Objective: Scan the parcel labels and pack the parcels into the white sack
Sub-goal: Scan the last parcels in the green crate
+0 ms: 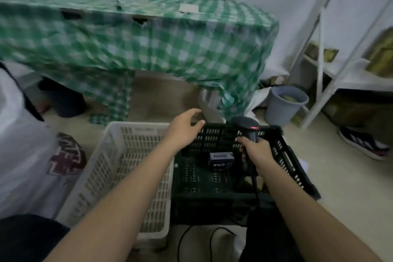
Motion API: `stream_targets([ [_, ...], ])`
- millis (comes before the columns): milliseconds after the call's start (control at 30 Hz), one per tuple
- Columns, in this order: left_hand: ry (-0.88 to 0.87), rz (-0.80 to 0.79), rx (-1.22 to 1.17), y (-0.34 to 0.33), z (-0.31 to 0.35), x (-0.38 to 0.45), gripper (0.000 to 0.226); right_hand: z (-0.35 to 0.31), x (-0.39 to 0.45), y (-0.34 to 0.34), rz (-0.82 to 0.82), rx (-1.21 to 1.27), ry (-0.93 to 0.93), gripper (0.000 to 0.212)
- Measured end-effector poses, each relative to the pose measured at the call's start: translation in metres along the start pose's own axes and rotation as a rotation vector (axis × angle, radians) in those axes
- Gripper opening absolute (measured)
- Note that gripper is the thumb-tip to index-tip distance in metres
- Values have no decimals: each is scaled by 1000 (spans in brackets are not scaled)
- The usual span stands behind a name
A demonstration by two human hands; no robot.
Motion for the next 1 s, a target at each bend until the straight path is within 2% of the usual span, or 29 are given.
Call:
stream_targets([
  [133, 69, -177, 19, -83, -12, 69, 45, 38, 43, 57, 151, 22, -66, 20],
  [233, 155, -270, 83, -141, -38, 119, 46, 67, 83, 84, 207, 28, -106, 21],
  [400, 315, -396, 108, -224, -103, 176, 51, 106, 157, 84, 122, -10, -153, 26],
  [533, 352, -423, 88, -275, -157, 211, 44, 141, 211, 73, 35, -8, -246, 22],
  [667, 361, -462, 137, -317, -202, 247, 67, 169, 246, 80, -21, -22, -349, 18],
  [800, 364, -523, 292, -344, -230, 277, 95, 195, 273, 90, -32, -97, -404, 20],
  [900, 351, -557, 365, -356, -242, 287, 99, 218, 283, 88, -19, -58, -445, 18],
  [1000, 359, -545, 433, -359, -243, 287, 92, 230, 284, 82, -66, -146, -464, 18],
])
Point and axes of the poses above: each hand's wrist, its own x-axis towards the middle knuckle, its own y-axis out of the back of the hand, z = x × y, the point moved 4 cm from there along x, towards the middle knuckle, and after that the axes turned 14 degrees about -z, right-handed, at the moved point
